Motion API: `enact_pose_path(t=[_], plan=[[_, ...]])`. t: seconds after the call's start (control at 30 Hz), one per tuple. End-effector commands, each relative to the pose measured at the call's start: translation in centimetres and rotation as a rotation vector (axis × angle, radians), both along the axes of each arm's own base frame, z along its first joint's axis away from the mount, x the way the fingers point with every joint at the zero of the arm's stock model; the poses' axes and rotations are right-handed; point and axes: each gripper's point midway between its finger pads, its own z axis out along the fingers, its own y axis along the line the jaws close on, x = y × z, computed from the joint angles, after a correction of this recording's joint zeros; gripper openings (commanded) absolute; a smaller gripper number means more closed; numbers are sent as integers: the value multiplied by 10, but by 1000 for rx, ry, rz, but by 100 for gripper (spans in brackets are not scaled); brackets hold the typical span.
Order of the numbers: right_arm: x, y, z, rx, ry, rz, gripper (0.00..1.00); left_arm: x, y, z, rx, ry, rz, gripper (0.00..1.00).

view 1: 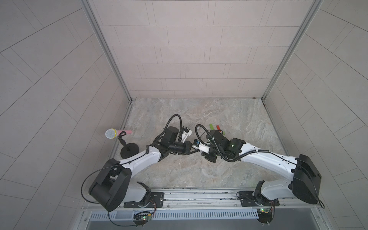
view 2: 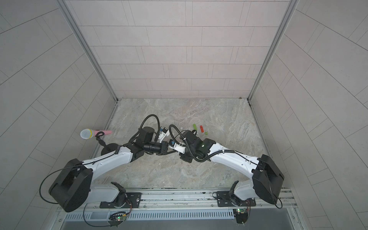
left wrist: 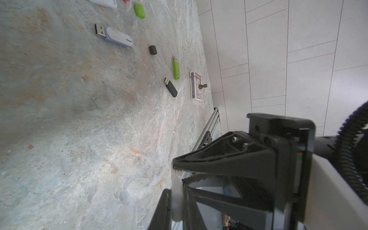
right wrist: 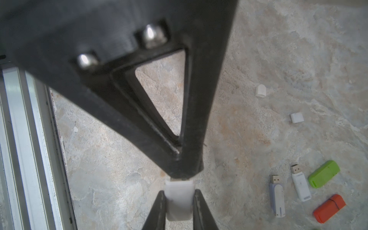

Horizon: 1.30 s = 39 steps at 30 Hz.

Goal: Close the usb drive cover
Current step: Close the cover of the USB drive.

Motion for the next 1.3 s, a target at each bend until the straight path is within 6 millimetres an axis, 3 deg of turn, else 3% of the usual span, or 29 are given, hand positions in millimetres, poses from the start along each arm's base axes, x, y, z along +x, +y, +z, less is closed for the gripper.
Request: enact_pose_path(t=[0.0,0.3,0.6,0.9,1.27], plan=[[6,29,36,126,-67,69,19,-7,-10,9,-28,-31,-67,9],[16,27,54,176,-100,-3,18,-10,-7,5,-6,-29,-72,9],[13,33,70,238,-98,24,17,-14,-8,5,-3,-22,-103,9],[17,33,88,247,-215,53,15,-15,-8,7,-9,-19,-105,9],[9,36,80,197,-224,107,15,-14,-9,11,-16,-33,-102,9]])
